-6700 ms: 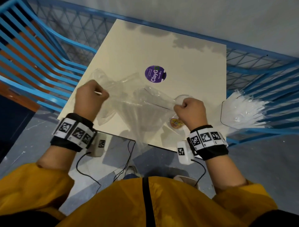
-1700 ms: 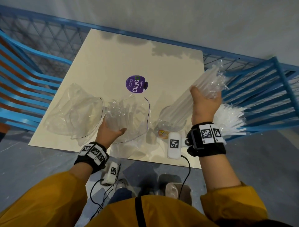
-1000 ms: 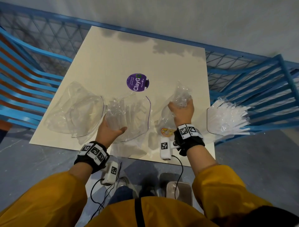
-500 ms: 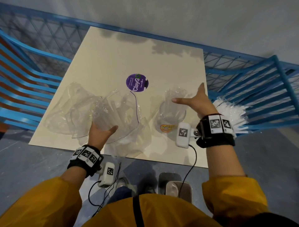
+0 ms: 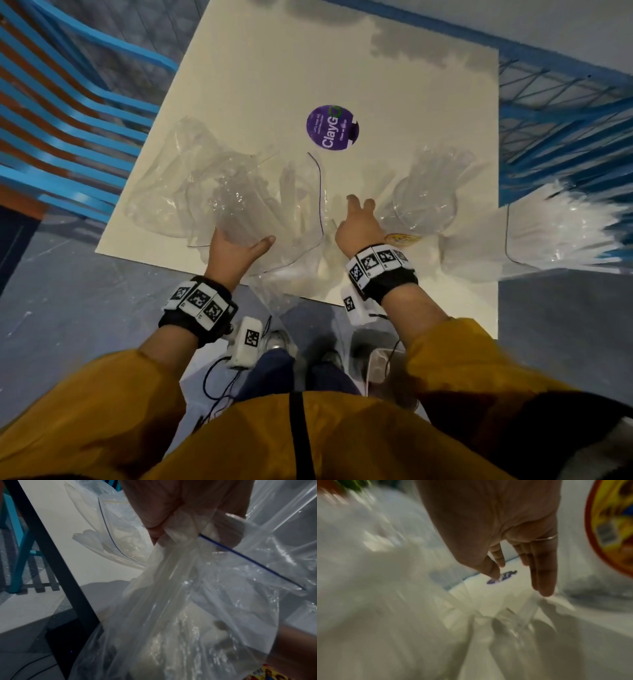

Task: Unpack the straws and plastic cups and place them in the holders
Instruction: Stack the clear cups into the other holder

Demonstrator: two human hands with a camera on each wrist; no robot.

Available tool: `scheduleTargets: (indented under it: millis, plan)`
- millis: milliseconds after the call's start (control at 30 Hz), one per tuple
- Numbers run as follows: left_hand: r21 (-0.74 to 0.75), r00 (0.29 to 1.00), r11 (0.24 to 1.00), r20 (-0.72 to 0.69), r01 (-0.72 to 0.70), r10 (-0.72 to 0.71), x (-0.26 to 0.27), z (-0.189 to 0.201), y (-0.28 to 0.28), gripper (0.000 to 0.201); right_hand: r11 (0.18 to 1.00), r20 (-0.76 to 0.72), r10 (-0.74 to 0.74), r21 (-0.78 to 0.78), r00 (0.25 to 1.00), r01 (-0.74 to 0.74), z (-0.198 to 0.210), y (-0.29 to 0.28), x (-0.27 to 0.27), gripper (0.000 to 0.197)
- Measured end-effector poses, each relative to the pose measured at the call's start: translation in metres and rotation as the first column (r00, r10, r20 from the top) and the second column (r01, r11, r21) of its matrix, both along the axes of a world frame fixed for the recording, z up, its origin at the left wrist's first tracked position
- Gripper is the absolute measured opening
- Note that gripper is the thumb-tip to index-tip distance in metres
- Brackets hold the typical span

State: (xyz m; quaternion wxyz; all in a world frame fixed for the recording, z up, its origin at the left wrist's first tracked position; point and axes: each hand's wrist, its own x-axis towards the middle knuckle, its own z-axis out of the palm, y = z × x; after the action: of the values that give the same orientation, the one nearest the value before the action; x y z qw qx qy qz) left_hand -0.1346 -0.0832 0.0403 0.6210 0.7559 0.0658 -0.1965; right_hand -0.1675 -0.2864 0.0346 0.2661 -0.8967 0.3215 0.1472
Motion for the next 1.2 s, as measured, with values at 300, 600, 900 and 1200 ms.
scheduleTargets:
  millis: [300, 600, 900, 1200]
  plan:
    - [-0.013, 0.998, 1.000, -0.054, -0.017, 0.016, 0.006, -0.011, 0.009, 0.069, 0.980, -0.140, -0.079, -0.193, 0.987, 0.051, -0.051, -0.015, 0.045, 0.037]
    - [0.004, 1.000, 1.000, -0.012, 0.004, -0.003, 0.007, -0.009, 0.013, 0.074, 1.000, 0.053, -0.021, 0.006, 0.998, 0.020, -0.005, -0.001, -0.028, 0.047]
    - [0.054, 1.000, 0.998, 0.013, -0.012, 0.011, -0.001, -0.001, 0.003, 0.086, 0.922, 0.809, -0.384, 0.308, 0.444, 0.237, 0.106, -0.024, -0.095, 0.013]
    - [0.120, 0.999, 0.992, 0.034, -0.040, 0.036, -0.009, 0.003, -0.012, 0.078, 0.902, 0.788, -0.360, 0.157, 0.499, 0.403, 0.104, -0.070, -0.085, 0.015]
